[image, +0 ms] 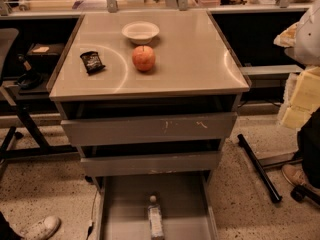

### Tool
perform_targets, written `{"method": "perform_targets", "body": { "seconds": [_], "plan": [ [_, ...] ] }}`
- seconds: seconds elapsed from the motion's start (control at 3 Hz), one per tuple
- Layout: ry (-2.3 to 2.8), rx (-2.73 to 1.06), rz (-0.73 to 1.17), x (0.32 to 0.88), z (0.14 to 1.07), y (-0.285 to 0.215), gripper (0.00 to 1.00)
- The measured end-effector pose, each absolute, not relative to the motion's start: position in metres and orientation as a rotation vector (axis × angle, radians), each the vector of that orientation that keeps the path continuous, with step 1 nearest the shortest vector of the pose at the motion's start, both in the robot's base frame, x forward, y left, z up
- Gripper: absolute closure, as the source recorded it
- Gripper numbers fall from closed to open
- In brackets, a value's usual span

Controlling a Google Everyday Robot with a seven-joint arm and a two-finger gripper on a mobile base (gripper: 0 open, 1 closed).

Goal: Pick blue plastic bottle from bottom drawer and place on counter

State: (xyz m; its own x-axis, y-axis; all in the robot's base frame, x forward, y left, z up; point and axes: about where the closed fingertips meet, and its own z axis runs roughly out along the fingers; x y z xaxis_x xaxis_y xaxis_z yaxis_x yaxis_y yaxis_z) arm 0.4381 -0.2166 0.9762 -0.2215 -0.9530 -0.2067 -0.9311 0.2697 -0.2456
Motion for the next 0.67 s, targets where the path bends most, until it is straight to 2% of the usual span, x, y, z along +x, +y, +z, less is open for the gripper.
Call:
{"method": "perform_targets", "body": {
  "seconds": [0.67],
  "plan": [
    [2.224,-1.702,-0.129,0.4428,0.9772,-0.2168,0.00]
  ]
}}
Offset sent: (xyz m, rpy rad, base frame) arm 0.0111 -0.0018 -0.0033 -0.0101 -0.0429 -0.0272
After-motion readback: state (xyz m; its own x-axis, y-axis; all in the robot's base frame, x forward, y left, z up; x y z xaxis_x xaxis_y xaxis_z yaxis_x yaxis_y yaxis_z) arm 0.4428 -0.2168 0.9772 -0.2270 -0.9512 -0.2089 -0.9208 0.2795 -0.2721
